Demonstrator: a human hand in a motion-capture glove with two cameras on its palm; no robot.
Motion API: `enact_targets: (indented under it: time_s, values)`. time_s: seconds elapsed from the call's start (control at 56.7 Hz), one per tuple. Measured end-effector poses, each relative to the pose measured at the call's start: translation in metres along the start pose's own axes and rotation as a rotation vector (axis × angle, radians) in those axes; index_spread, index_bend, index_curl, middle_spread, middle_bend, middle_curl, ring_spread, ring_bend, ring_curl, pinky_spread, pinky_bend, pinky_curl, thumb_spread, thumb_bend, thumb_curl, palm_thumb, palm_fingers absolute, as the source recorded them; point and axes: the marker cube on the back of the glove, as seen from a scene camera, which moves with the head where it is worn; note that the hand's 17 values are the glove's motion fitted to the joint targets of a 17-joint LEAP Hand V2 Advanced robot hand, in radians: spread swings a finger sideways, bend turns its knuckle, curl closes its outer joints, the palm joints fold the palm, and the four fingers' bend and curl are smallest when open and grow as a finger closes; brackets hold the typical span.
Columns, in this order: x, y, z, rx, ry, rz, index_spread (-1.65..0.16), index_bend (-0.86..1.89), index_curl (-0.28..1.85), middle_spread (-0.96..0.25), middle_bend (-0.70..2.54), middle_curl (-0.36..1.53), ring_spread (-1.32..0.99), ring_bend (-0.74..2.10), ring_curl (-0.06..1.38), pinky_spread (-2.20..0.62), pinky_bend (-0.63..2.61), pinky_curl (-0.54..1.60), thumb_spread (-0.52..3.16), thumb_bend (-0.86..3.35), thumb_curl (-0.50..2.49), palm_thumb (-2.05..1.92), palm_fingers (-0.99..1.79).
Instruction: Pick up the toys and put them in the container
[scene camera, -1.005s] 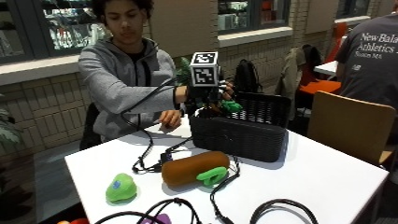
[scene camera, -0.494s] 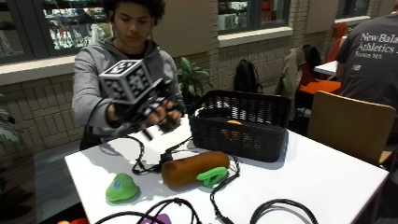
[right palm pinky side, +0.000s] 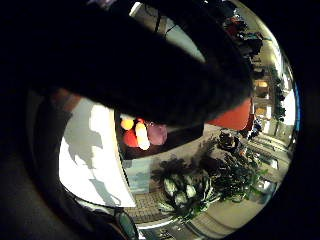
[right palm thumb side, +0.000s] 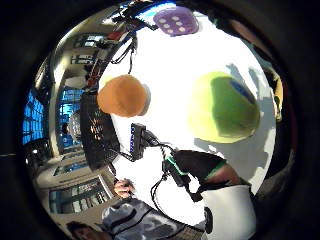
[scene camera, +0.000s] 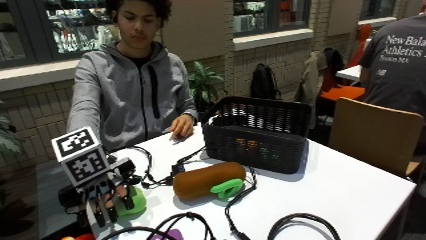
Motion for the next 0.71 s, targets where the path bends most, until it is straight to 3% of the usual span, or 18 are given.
enact_targets:
  time_s: [0.265, 0.476, 0.6, 0.705]
  values:
    - [-0.010, -0.009, 0.018, -0.076, 0.048, -0.009, -0.29, 0.19, 0.36, 0.01, 0.26, 0.58, -0.12, 0.48, 0.40, 0.03, 0.93, 0.34, 1.14, -0.02, 0.37, 0.12, -0.03]
    - [-0.034, -0.016, 0.039, -0.003, -0.108, -0.200, -0.29, 0.12, 0.34, 0.02, 0.19, 0.54, -0.11, 0.45, 0.39, 0.03, 0.94, 0.35, 1.26, 0.05, 0.37, 0.26, -0.06]
    - [-0.043, -0.020, 0.042, 0.081, -0.094, -0.233, -0.31, 0.28, 0.37, -0.01, 0.26, 0.54, -0.16, 0.57, 0.39, -0.03, 0.81, 0.30, 1.39, 0.16, 0.40, 0.43, 0.33]
    - [-0.048, -0.020, 0.043, 0.121, -0.095, -0.235, -0.29, 0.27, 0.40, -0.06, 0.24, 0.56, -0.25, 0.79, 0.46, -0.19, 0.89, 0.33, 1.50, 0.25, 0.43, 0.56, 0.65]
